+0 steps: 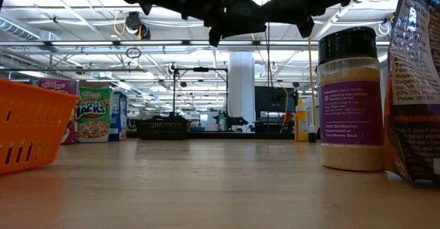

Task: Pick & Place Kitchen Items
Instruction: Put the small brown food coloring bottle into the orange bin, then put the purple cereal box into the red bin

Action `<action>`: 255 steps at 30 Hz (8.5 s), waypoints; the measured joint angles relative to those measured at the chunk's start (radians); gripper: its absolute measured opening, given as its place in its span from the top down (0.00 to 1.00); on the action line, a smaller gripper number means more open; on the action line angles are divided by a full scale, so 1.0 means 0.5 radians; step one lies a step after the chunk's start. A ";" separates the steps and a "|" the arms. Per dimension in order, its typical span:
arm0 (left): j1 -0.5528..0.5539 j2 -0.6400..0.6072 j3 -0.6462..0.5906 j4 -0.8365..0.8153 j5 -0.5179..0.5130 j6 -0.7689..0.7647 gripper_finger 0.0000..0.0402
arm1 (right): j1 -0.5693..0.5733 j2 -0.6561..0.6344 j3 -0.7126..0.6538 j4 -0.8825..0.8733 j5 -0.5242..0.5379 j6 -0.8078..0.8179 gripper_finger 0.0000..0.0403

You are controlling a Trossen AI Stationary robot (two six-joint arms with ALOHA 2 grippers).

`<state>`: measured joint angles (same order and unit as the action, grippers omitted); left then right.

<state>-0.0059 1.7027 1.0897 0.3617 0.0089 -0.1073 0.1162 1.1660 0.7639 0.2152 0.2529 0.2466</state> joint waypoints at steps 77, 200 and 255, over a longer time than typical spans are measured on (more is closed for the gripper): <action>-1.184 -0.473 0.000 -2.081 0.122 -1.396 0.85 | -0.007 -0.033 -0.002 -0.125 -0.091 -0.152 0.68; 0.241 -0.949 -0.460 -3.753 -0.477 -0.883 0.40 | -0.006 -0.031 -0.002 -0.139 -0.091 -0.161 0.68; -0.379 -0.629 0.442 -3.128 -0.232 -0.980 0.93 | -0.006 -0.032 -0.060 0.060 -0.090 -0.152 0.68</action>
<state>-0.1954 1.3880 1.3110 -1.2022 -0.1070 -0.5972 0.1131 1.1500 0.7338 0.2452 0.2077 0.1706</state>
